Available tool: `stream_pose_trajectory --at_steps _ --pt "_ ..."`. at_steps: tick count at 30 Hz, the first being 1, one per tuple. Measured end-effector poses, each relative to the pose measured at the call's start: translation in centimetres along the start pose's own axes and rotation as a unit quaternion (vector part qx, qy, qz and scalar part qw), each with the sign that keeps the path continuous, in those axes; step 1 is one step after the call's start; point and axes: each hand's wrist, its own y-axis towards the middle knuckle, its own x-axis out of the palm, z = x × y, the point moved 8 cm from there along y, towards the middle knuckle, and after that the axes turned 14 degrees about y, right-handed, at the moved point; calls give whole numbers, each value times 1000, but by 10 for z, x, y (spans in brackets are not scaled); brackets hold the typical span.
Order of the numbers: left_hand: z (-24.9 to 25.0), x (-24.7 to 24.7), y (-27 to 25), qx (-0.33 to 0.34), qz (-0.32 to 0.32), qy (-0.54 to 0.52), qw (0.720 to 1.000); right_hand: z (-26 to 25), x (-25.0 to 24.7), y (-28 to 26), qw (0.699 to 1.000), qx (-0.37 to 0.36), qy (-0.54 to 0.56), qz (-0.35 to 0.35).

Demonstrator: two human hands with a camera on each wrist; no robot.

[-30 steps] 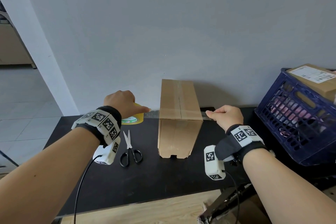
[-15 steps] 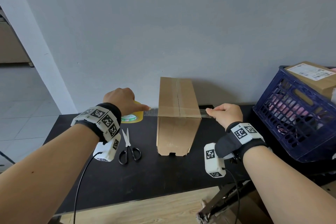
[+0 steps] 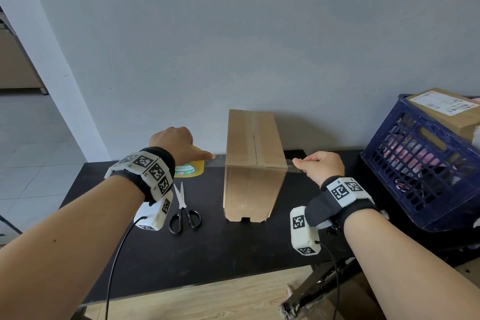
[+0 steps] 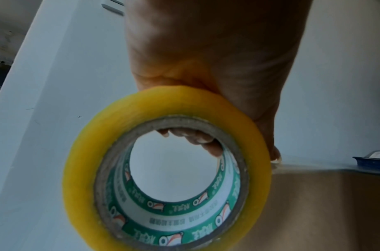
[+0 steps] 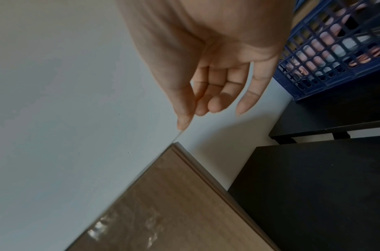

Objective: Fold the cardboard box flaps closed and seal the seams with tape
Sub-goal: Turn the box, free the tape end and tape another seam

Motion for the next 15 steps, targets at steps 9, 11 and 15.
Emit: stream_pose_trajectory --at_steps 9,11,15 --pt "1 14 3 2 -24 -9 1000 9 5 0 999 31 8 1" --pt "2 17 4 2 -32 -12 999 11 9 0 999 43 11 -5" --pt "4 22 4 1 -45 -13 999 15 18 -2 997 74 22 -20"
